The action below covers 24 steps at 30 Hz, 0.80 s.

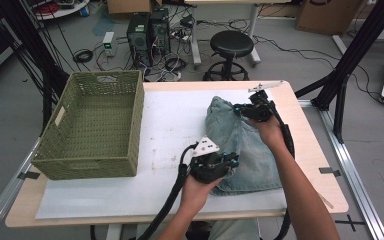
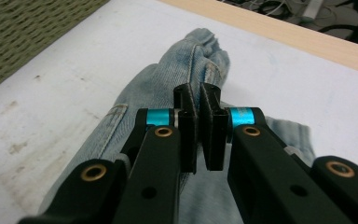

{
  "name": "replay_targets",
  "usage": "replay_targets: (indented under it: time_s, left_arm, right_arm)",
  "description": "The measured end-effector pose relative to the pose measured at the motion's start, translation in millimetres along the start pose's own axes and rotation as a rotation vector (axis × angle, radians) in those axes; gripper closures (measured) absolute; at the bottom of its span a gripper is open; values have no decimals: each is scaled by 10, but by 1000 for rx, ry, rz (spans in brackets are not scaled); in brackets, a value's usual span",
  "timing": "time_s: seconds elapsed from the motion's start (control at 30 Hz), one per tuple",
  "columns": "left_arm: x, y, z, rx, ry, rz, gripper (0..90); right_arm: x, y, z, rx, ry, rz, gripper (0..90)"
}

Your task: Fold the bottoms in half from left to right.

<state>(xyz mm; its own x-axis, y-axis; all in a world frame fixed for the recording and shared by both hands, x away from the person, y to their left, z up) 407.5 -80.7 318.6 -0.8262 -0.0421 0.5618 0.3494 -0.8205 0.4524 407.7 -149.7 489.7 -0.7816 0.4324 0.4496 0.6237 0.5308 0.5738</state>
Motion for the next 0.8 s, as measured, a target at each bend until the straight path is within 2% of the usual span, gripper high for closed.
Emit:
replay_targets:
  time_s: [0.2, 0.3, 0.47, 0.53, 0.6, 0.67, 0.77, 0.8]
  left_arm:
    - [54, 323, -176, -44, 17, 30, 816]
    - [43, 508, -257, -66, 6, 45, 816]
    - [-35, 777, -323, -81, -2, 75, 808]
    - [-71, 851, -312, -73, -10, 85, 784]
    - [-81, 850, -241, -22, 3, 73, 699]
    - [-68, 775, -114, 11, -4, 53, 615]
    - [-31, 551, 182, 80, -5, 0, 550]
    - [-23, 463, 296, 103, -9, -23, 534]
  right_arm:
    - [-227, -99, -253, -29, 52, 3, 870]
    - [-333, -151, -377, -38, 79, 8, 870]
    - [-522, -197, -561, -55, 130, 17, 870]
    - [-592, -193, -614, -61, 145, 25, 870]
    - [-669, -179, -662, -69, 153, 55, 870]
    - [-701, -177, -697, -76, 159, 60, 870]
    - [-740, -148, -713, -85, 155, 58, 869]
    - [-786, -127, -721, -90, 159, 72, 865]
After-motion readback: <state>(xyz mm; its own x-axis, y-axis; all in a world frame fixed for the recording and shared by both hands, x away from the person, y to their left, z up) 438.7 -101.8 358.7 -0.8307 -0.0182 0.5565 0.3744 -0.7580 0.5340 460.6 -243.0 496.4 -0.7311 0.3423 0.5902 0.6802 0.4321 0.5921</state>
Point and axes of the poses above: each handheld gripper's, and its own axes: y roughly forward along the jaws, x roughly out of its top, z roughly to its left, the point moved 10 cm from there along y, roughly forward along the jaws, and after that the axes turned 9 degrees about -y, right-handed, at the moved point
